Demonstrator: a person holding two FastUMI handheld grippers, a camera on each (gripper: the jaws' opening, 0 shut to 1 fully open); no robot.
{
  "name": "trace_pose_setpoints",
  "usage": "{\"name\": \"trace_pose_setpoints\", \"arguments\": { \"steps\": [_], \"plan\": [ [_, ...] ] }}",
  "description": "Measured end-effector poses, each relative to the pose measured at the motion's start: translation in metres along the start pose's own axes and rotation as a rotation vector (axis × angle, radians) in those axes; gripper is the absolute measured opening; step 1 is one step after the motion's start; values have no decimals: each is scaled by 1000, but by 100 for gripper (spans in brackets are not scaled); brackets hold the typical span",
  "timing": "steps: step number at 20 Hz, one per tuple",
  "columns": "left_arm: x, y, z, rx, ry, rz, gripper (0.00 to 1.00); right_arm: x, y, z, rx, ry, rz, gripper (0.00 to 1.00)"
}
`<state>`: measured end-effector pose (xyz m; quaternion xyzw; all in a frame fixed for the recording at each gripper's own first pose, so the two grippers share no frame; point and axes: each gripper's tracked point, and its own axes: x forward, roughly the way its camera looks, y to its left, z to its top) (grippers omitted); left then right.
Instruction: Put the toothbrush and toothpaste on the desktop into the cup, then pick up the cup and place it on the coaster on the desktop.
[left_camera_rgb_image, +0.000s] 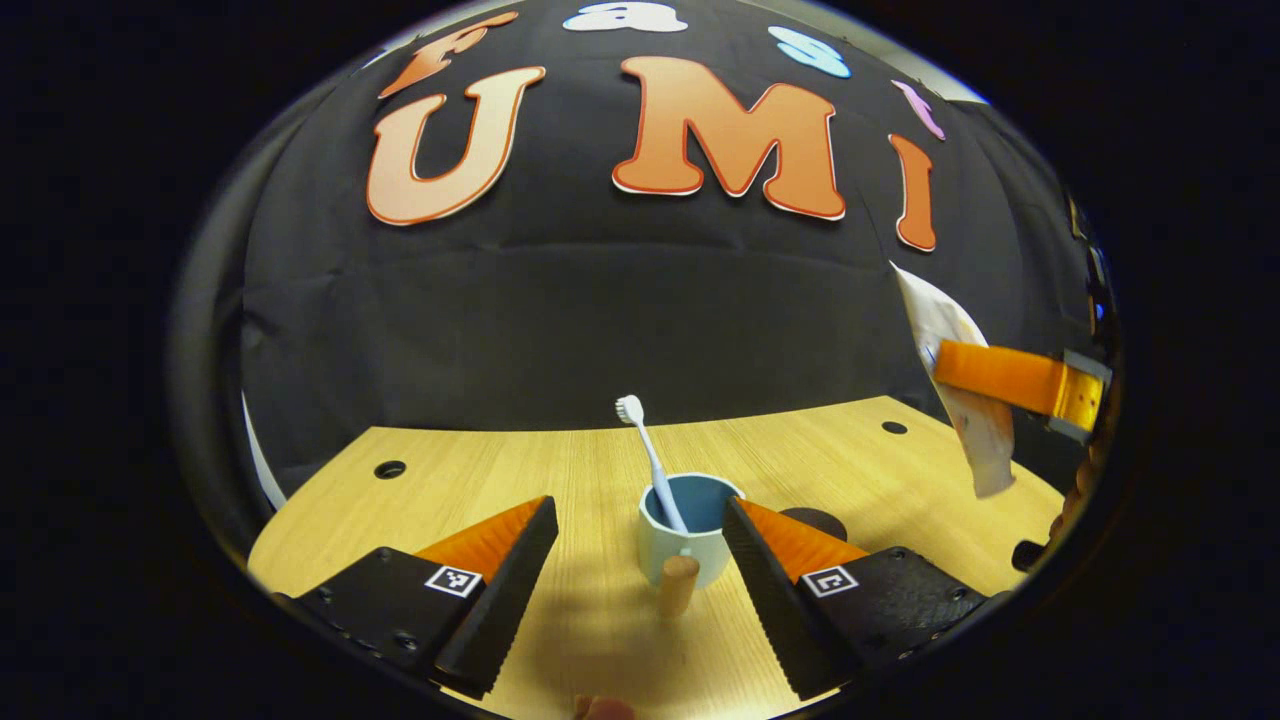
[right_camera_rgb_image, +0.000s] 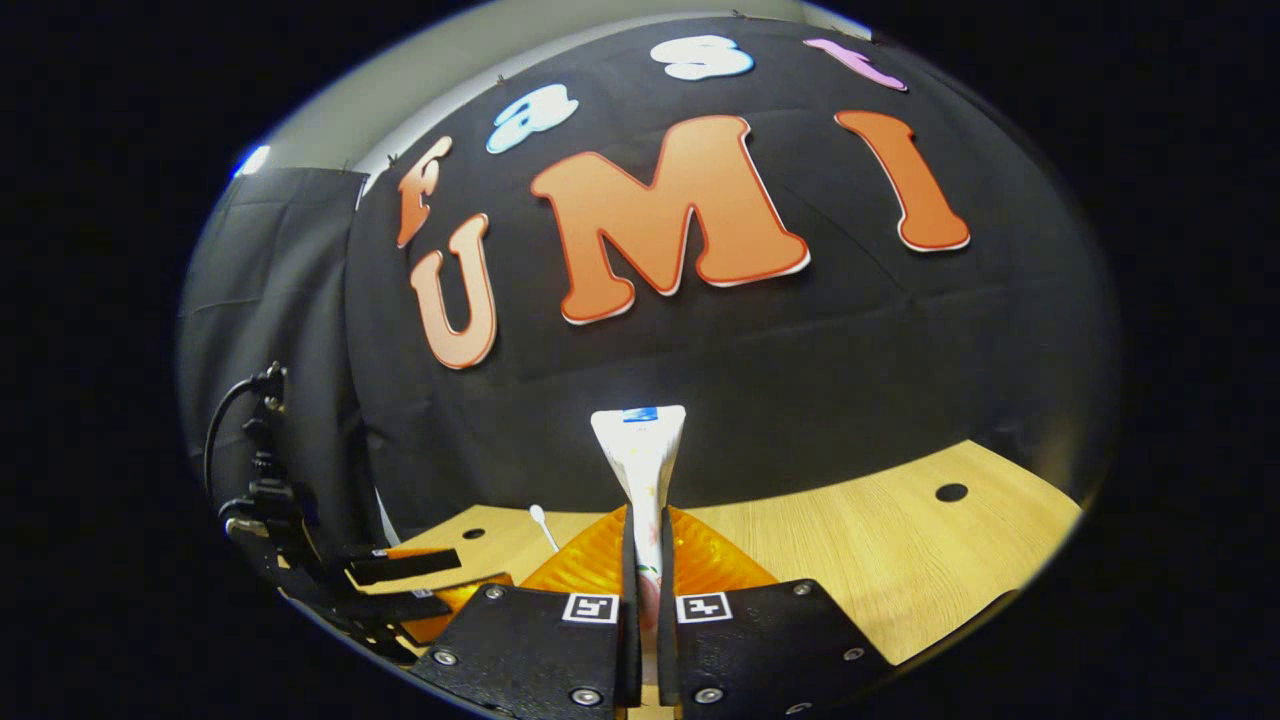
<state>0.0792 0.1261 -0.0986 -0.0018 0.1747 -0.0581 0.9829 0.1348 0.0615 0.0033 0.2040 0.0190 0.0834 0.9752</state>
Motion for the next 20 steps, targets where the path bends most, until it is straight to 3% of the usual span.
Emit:
{"name": "trace_pose_setpoints", "arguments": {
  "steps": [3, 10, 20],
  "plan": [
    [-16, 2, -6, 32, -8, -10, 100, 14, 18, 11, -17, -60, 39, 7],
    [-34, 22, -19, -13, -9, -10, 100, 59, 51, 8, 37, -117, 113, 8],
    [-36, 72, -65, -72, 65, 63, 100, 121, 63, -45, 88, -94, 107, 8]
  ]
}}
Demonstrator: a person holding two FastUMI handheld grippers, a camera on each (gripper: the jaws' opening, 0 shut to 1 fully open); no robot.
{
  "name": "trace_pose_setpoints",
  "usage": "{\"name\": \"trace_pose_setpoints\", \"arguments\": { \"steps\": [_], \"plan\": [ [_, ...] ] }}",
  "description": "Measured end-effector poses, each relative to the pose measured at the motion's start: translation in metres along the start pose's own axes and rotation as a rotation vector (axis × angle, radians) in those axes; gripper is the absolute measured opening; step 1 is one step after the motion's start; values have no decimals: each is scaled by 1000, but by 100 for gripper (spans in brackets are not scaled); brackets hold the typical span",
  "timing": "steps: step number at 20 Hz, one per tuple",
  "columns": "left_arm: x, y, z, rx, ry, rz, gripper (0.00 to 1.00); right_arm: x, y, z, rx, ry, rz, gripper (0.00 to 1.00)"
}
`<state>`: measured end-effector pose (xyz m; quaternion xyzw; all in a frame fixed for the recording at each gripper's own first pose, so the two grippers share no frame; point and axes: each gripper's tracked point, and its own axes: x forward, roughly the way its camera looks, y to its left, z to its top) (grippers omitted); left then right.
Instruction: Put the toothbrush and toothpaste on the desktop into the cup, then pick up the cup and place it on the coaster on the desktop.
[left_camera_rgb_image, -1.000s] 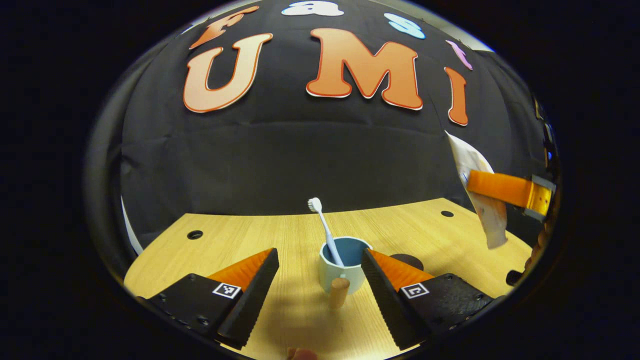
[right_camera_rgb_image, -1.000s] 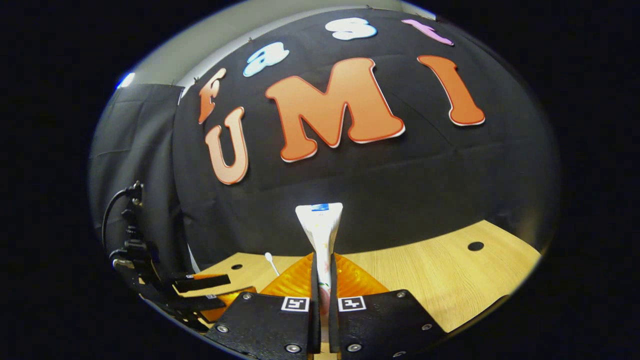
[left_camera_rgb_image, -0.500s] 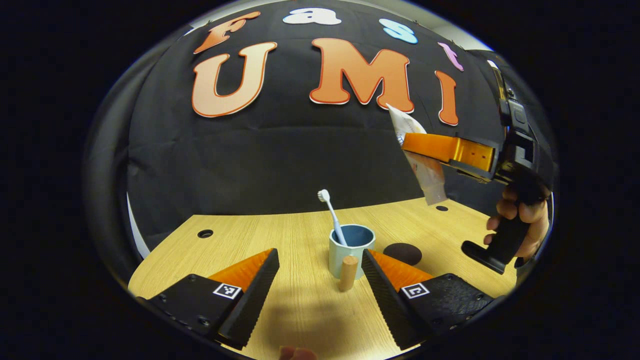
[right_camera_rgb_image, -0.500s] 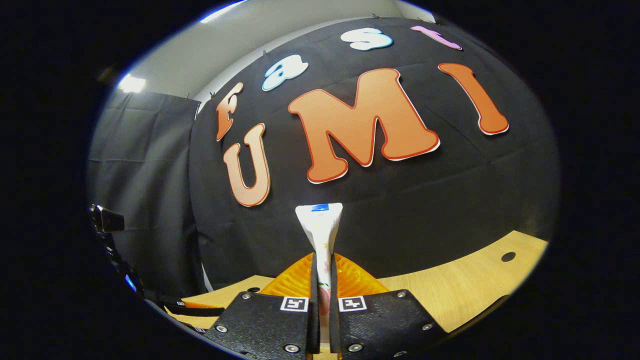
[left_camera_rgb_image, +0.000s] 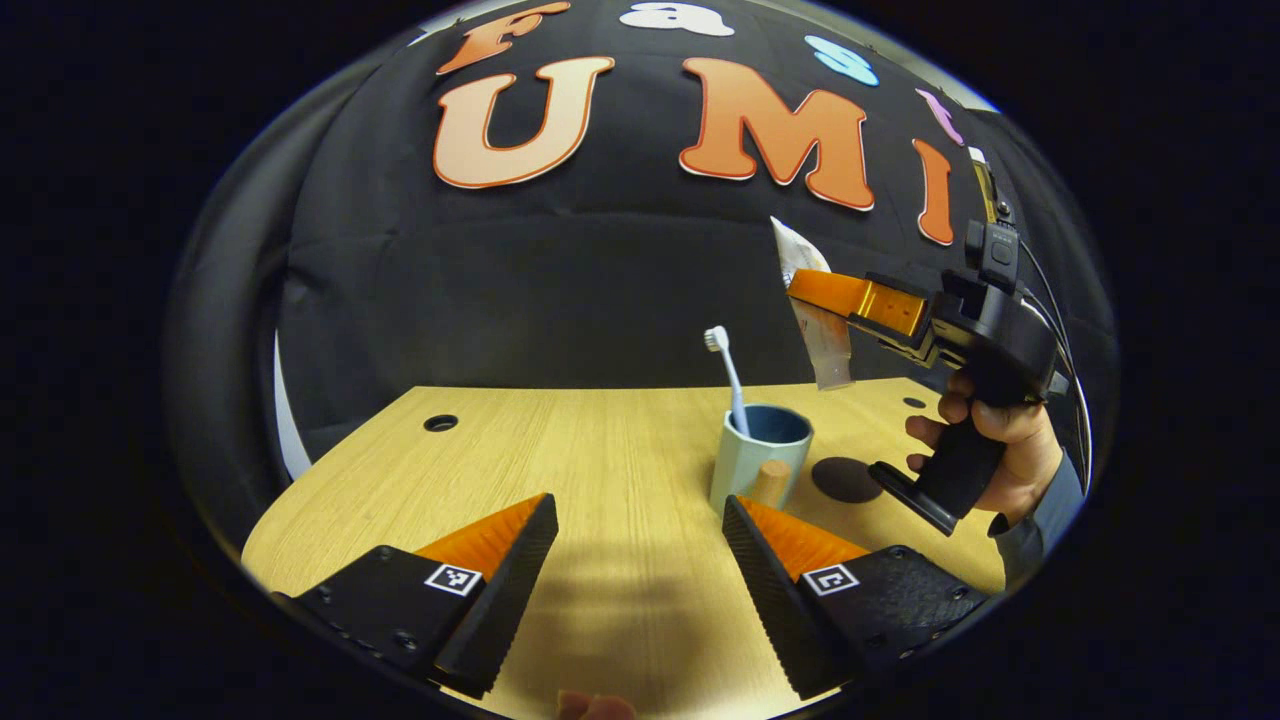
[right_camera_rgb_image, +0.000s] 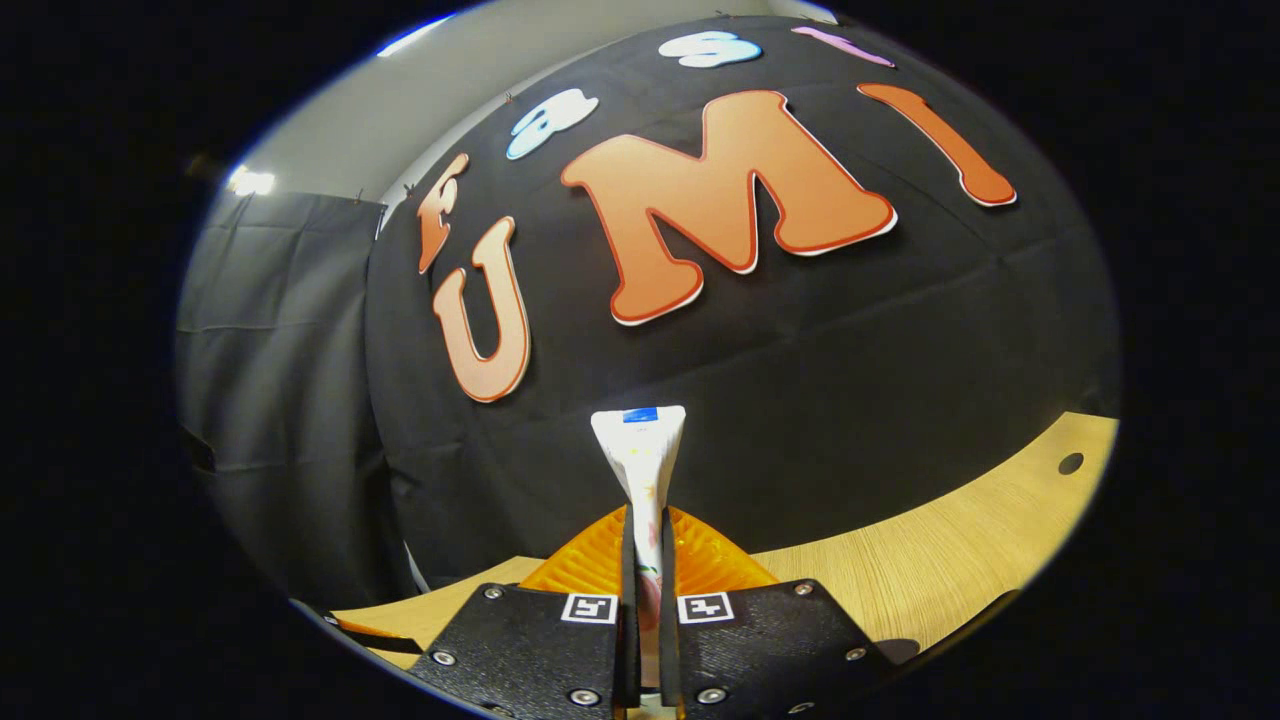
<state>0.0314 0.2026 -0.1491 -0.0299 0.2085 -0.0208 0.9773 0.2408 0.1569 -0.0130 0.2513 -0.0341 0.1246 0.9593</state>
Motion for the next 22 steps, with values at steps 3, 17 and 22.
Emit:
{"name": "trace_pose_setpoints", "arguments": {
  "steps": [3, 17, 22],
  "plan": [
    [-2, 6, -3, -7, 2, 4, 99, 10, 0, -16, 10, 16, -4, 9],
    [-18, -1, -3, 27, -9, 19, 99, 4, 9, -63, -87, 151, -10, 18],
    [-18, -23, -6, 27, 14, -11, 99, -23, 13, -65, -161, 224, 14, 25]
  ]
}}
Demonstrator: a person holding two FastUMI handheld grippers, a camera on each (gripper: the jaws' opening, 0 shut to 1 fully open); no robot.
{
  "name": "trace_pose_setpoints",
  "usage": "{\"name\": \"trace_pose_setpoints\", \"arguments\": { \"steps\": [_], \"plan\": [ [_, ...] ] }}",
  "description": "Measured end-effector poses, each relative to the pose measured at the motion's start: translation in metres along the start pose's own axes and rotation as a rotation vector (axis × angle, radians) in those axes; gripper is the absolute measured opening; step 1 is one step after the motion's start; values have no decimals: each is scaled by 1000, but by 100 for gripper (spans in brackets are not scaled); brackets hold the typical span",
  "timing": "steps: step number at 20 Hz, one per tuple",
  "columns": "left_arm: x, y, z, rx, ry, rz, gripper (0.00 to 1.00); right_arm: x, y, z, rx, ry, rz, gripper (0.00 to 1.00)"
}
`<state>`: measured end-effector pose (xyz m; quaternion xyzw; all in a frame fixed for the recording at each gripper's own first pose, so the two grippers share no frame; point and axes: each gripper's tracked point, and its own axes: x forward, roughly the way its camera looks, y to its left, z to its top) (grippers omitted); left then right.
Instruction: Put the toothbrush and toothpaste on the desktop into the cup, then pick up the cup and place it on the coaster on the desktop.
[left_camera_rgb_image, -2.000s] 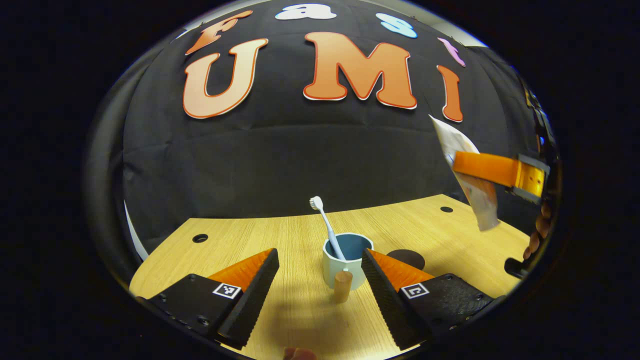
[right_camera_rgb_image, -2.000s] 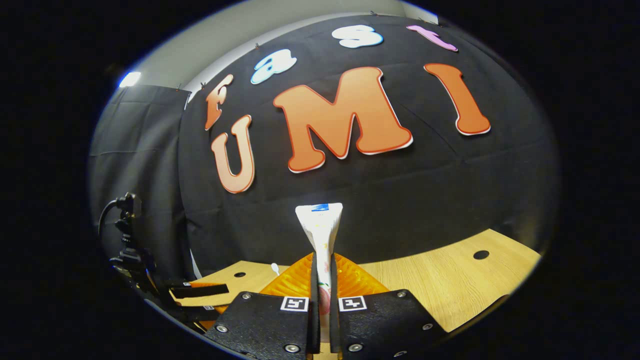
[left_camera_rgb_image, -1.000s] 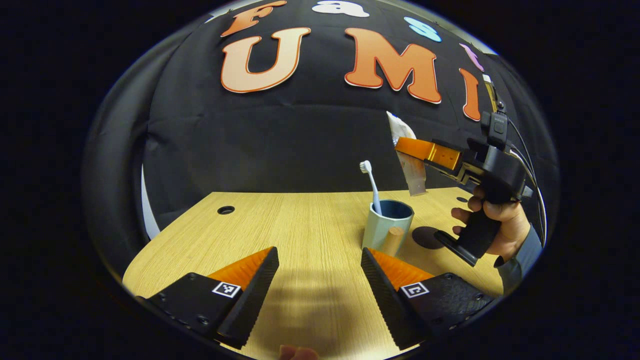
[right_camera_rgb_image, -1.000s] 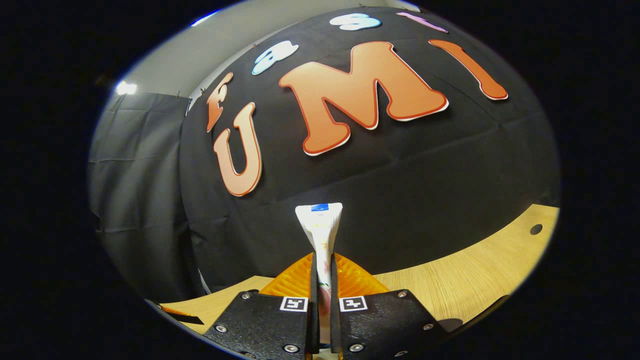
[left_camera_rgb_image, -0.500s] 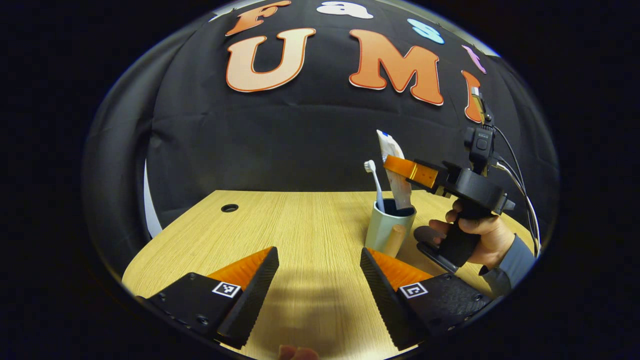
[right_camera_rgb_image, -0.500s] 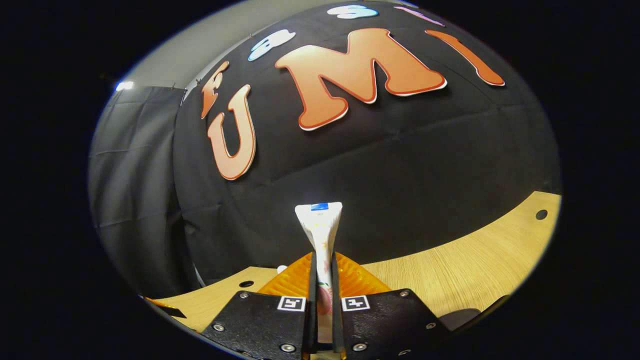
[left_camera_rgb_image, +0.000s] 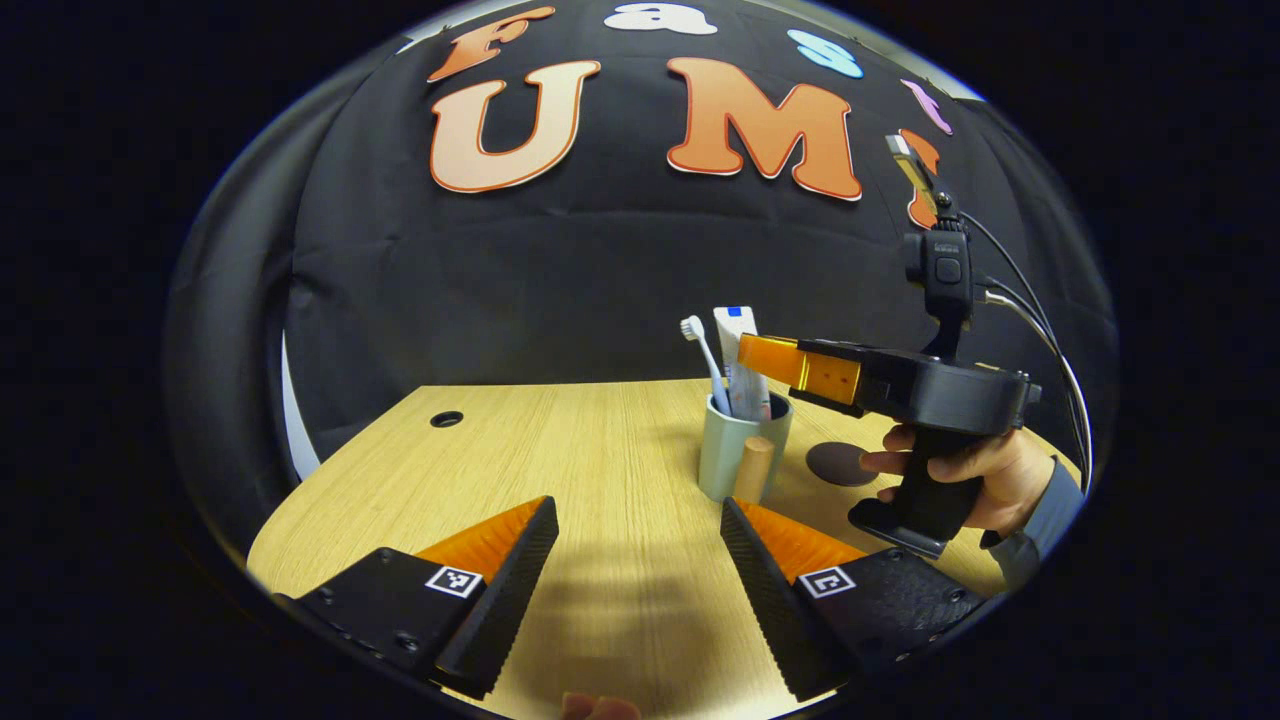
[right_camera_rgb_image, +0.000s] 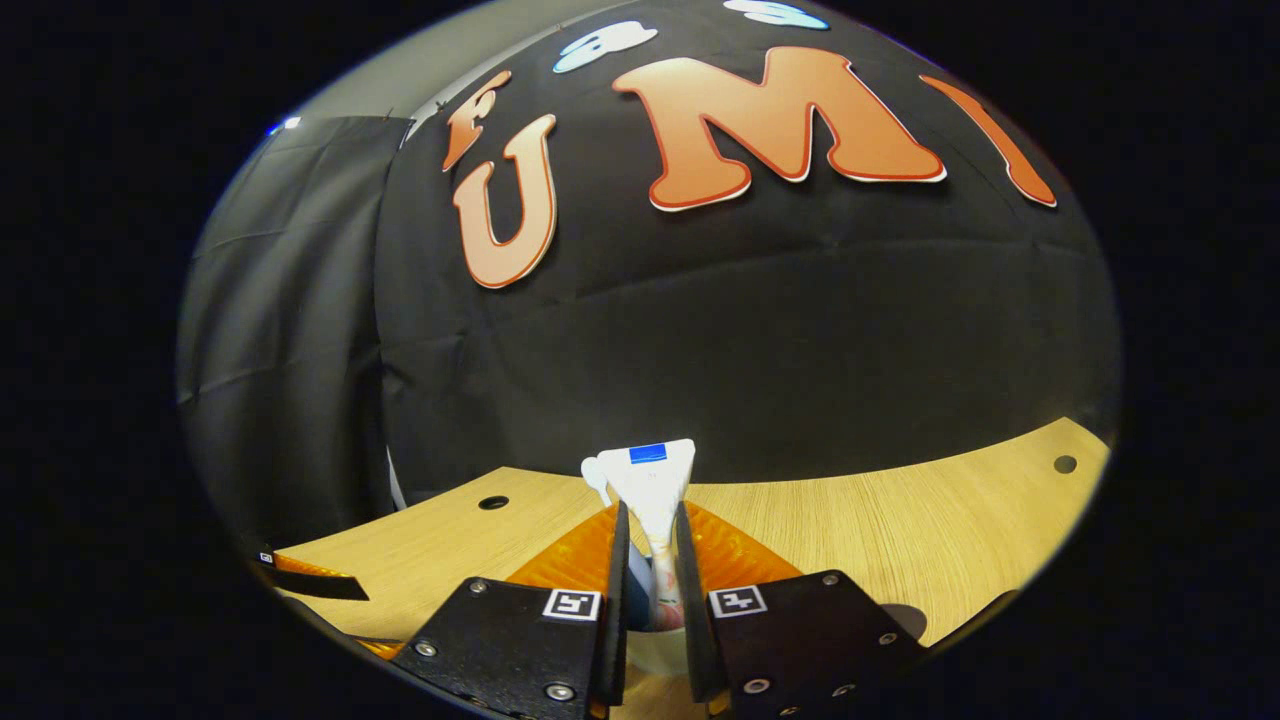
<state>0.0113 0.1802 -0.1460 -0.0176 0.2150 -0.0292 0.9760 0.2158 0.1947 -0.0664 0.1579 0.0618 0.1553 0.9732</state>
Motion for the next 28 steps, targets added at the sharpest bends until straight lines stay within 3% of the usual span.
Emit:
{"name": "trace_pose_setpoints", "arguments": {
  "steps": [4, 9, 13, 20, 28],
  "plan": [
    [3, -9, 6, 21, -1, 5, 99, -27, -10, 19, -35, -14, -14, 33],
    [11, -28, 32, -3, -10, -25, 98, -74, -39, 63, -51, -71, -53, 69],
    [28, -50, 50, -22, 23, -85, 98, -113, -61, 93, -71, -105, -74, 84],
    [60, -67, 62, 47, 153, -97, 99, -169, -81, 108, -174, -107, -78, 89],
    [88, -80, 35, -17, 424, -132, 98, -207, -76, 126, -193, -152, -46, 94]
  ]
}}
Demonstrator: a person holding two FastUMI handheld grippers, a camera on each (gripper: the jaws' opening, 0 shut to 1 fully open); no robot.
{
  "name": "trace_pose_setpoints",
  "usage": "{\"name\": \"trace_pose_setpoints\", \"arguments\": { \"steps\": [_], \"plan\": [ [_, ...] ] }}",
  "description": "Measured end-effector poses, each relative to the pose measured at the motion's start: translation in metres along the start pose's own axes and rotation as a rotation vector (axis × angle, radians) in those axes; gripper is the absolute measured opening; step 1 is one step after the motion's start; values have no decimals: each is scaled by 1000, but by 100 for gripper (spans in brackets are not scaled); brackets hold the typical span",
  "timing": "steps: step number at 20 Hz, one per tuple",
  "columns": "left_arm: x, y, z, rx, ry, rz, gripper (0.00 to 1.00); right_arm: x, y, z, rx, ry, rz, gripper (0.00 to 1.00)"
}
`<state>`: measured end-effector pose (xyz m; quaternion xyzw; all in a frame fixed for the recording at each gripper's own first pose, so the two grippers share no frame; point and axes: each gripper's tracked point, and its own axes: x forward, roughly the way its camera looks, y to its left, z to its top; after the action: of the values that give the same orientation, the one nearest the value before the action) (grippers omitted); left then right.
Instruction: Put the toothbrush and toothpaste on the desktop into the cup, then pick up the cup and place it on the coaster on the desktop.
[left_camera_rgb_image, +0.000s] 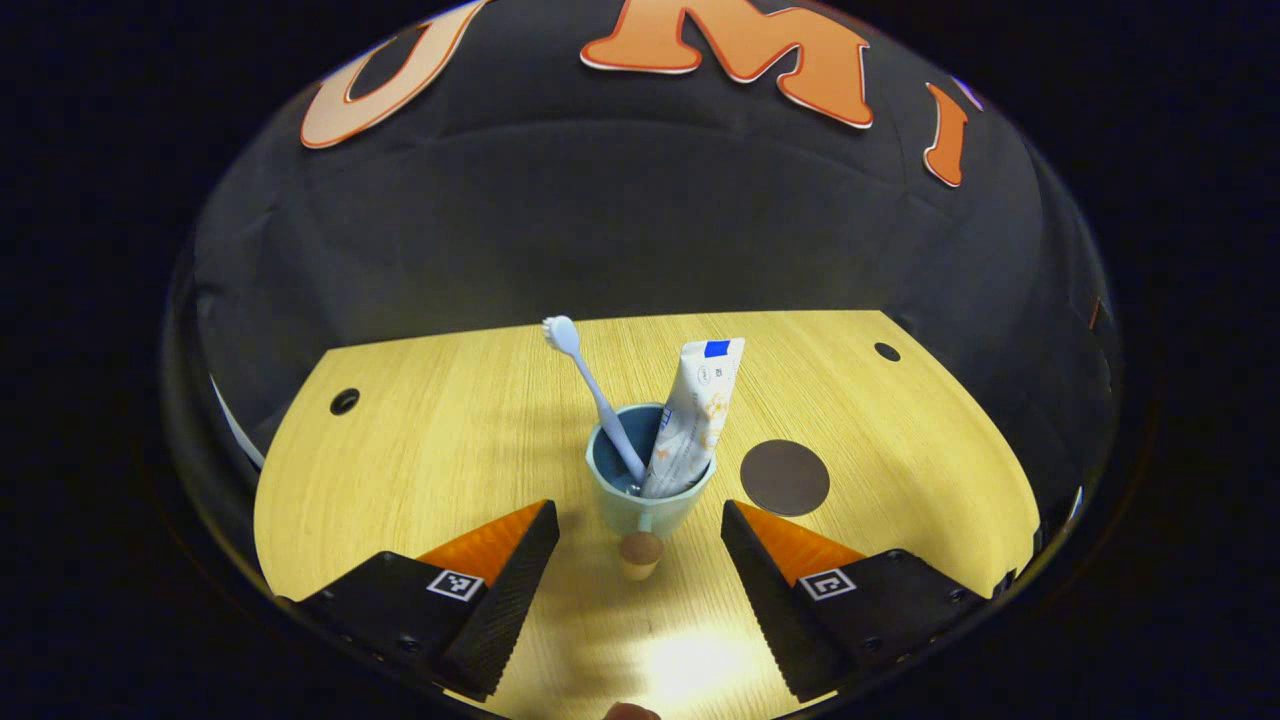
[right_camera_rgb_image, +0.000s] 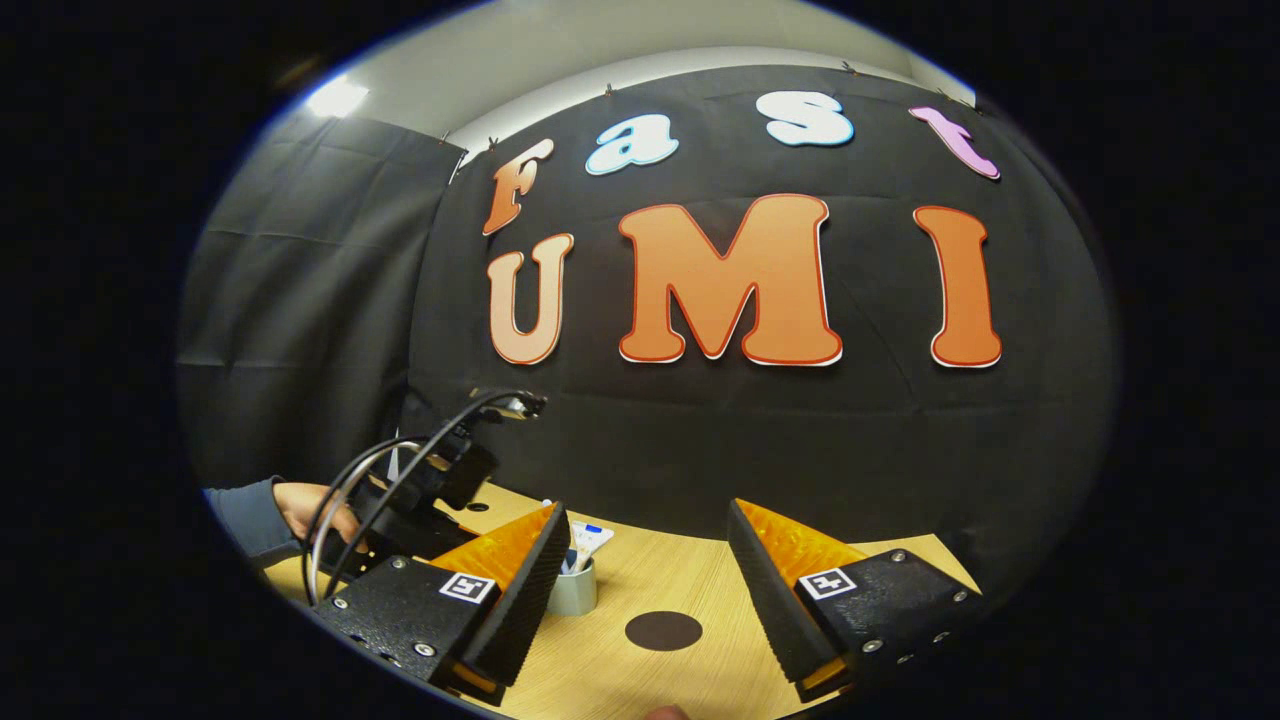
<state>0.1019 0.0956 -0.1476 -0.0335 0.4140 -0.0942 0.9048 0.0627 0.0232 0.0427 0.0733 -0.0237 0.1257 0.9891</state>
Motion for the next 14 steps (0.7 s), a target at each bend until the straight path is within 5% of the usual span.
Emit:
{"name": "trace_pose_setpoints", "arguments": {
  "steps": [10, 14],
  "plan": [
    [18, -4, -8, 59, 203, 35, 98, -28, -3, -4, -27, -6, -16, 96],
    [23, -2, -18, 37, 244, 47, 72, -34, -5, -10, -10, 2, -21, 97]
  ]
}}
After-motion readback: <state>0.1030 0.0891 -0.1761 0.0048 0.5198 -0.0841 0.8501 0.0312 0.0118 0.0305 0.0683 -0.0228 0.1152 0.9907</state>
